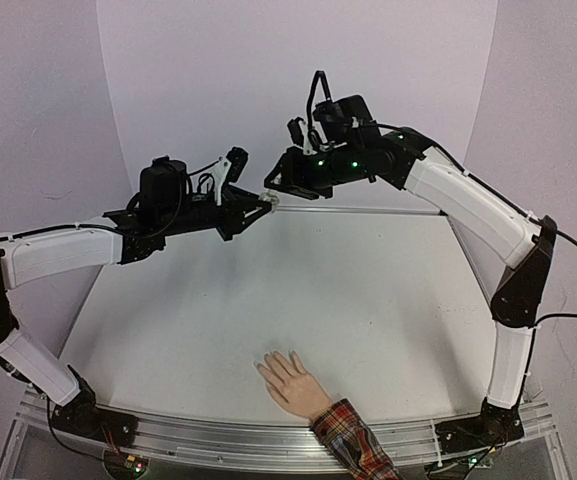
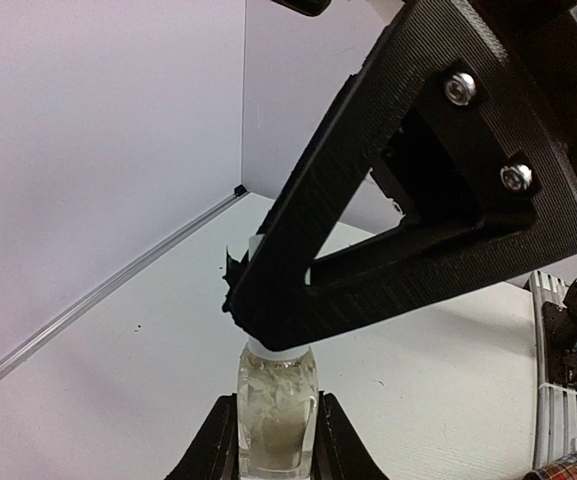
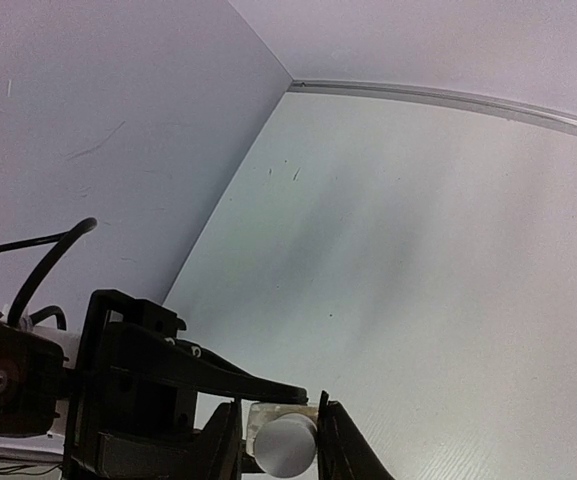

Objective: Paint the nails

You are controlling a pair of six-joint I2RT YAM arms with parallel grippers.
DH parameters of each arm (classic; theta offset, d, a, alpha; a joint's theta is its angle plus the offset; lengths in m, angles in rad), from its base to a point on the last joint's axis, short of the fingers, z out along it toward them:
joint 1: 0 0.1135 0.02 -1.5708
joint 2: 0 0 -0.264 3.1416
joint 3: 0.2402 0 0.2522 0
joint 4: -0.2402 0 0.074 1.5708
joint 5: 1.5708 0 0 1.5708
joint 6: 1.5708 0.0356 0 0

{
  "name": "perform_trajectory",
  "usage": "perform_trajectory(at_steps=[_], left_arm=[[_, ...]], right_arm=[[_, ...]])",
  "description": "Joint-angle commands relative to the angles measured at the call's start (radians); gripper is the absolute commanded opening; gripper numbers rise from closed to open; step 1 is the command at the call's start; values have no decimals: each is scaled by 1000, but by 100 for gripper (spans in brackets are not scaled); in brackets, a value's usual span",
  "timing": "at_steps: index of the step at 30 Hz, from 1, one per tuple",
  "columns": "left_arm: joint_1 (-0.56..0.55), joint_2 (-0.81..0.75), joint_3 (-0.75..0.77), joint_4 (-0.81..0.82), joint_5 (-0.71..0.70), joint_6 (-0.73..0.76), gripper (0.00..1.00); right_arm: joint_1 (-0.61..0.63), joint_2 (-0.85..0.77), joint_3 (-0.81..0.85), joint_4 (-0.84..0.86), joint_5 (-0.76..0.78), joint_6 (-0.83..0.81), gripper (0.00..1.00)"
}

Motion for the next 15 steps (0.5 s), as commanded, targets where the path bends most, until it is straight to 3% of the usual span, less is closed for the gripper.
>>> perform_trajectory(at_steps=[1, 6, 15], left_arm=[[-3, -35, 42, 35, 11, 14, 0], [-3, -36, 41, 35, 12, 15, 0], [-3, -37, 42, 37, 14, 15, 0]], right_arm=[[3, 3, 26, 12, -18, -4, 28], [4, 9, 33, 12, -19, -4, 23], [4, 19, 35, 12, -25, -7, 23]])
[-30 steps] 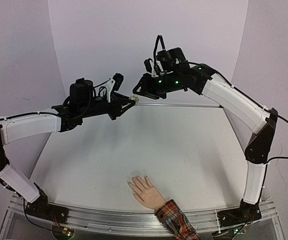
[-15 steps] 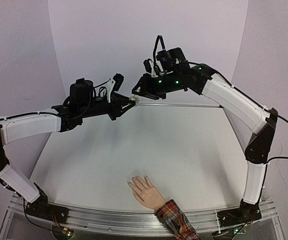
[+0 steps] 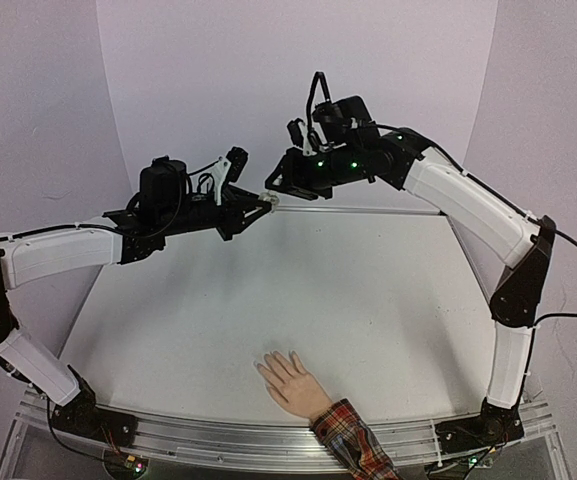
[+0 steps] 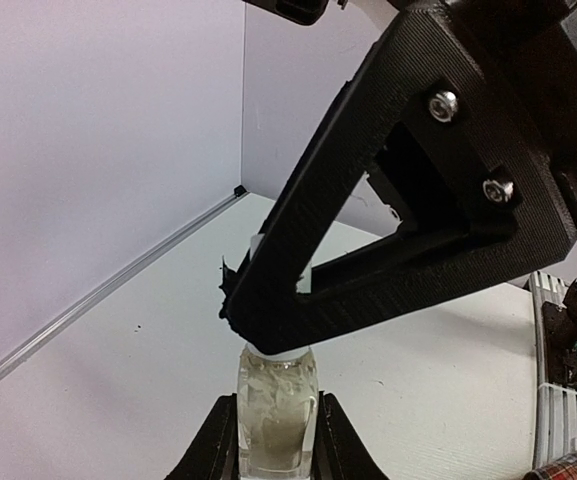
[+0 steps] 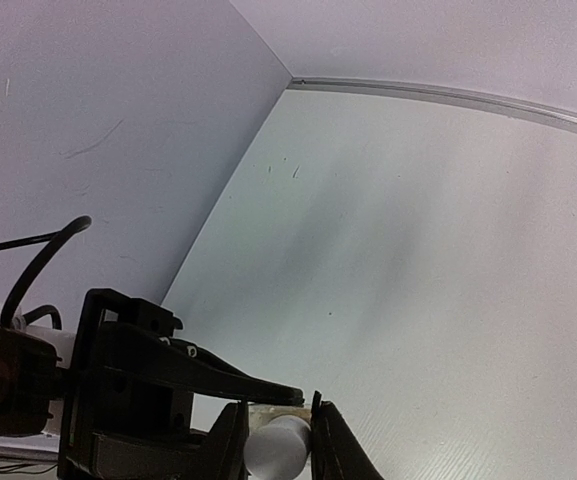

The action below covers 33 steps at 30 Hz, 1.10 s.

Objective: Paint the nails

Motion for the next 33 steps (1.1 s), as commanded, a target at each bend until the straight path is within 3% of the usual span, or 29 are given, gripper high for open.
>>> perform_trajectory(at_steps=[1, 9, 24, 33], left_arm=[[-3, -37, 42, 38, 12, 15, 0], [-2, -71, 13, 56, 68, -18, 0], [19, -149, -30, 20, 437, -120, 0], [21, -158, -32, 39, 401, -118, 0]], right_arm=[[4, 16, 36, 13, -20, -6, 21], [3, -24, 24, 13, -24, -66, 0], [3, -222, -129, 37, -235, -440, 0], [3, -229, -142, 42, -265, -431, 0]])
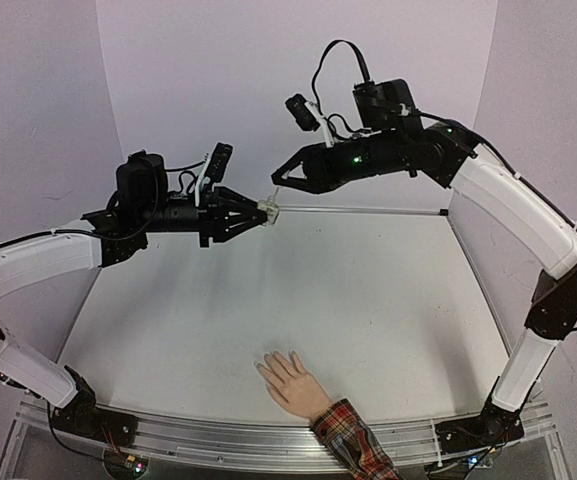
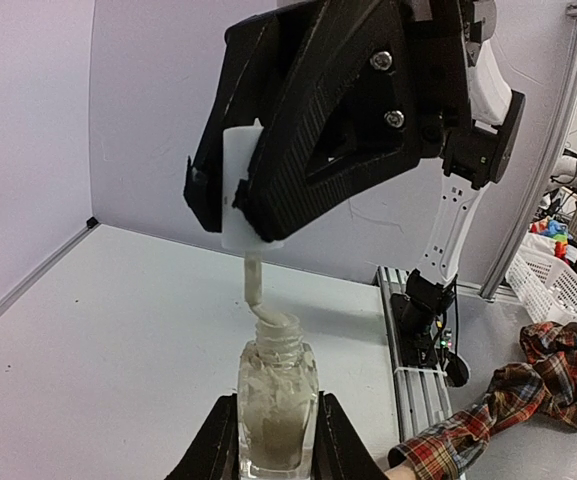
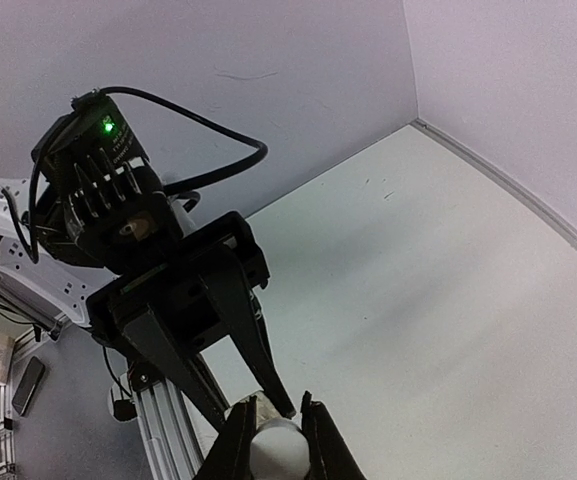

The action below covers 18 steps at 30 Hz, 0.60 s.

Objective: Paint the nails

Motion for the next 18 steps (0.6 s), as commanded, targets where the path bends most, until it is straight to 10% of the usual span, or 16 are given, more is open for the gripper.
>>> perform_trajectory(at_steps=[1, 18], left_arm=[[6, -39, 9, 34, -12, -5, 0], [6, -35, -28, 19, -122, 41, 0]], right_arm=[[-4, -23, -15, 28, -23, -2, 0], [-4, -97, -66, 61, 123, 93, 0]])
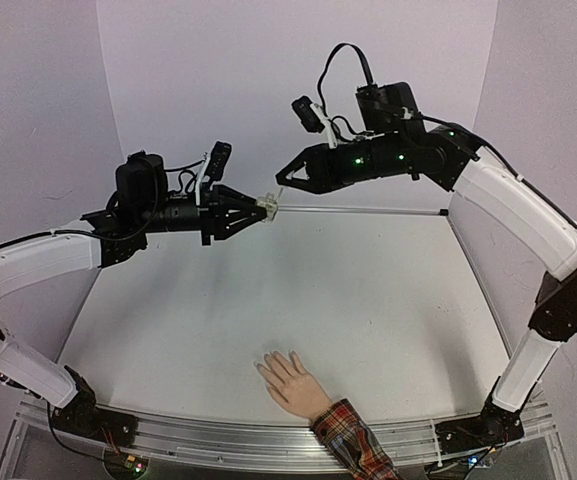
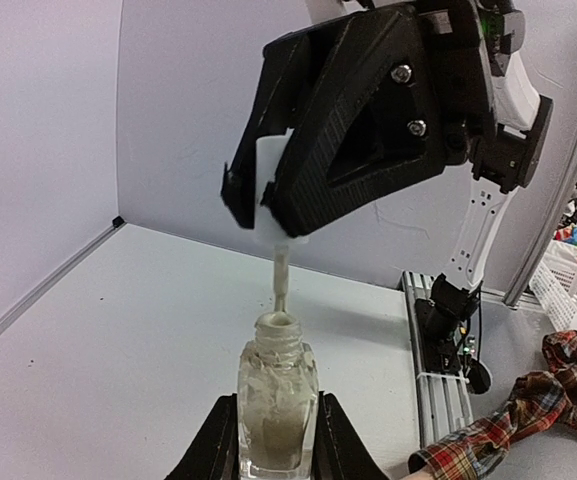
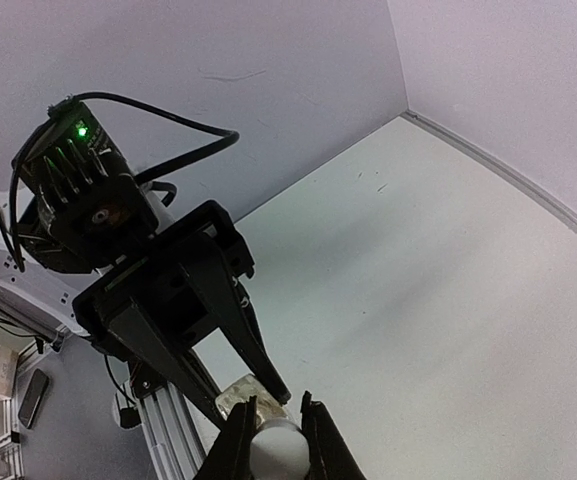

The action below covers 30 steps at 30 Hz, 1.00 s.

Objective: Paint the nails

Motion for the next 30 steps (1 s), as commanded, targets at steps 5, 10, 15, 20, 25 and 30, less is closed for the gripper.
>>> perform_trajectory(at_steps=[5, 10, 15, 20, 25, 30], left_arm=[[5, -81, -93, 17, -196, 68, 0], [6, -203, -198, 62, -382, 97, 0], [5, -313, -231, 24, -557, 148, 0], [4, -404, -214, -71, -701, 182, 0], [5, -491, -196, -151, -806, 213, 0], [6, -558, -189, -186, -893, 244, 0]], right_arm=[[-2, -132, -117, 35, 184, 63, 0], [4, -157, -258, 37, 252, 74, 0], [52, -122, -410, 134, 322, 147, 0], [133, -54, -505, 239, 410, 193, 0], [218, 35, -529, 315, 425, 261, 0], [284, 115, -508, 339, 449, 263, 0]])
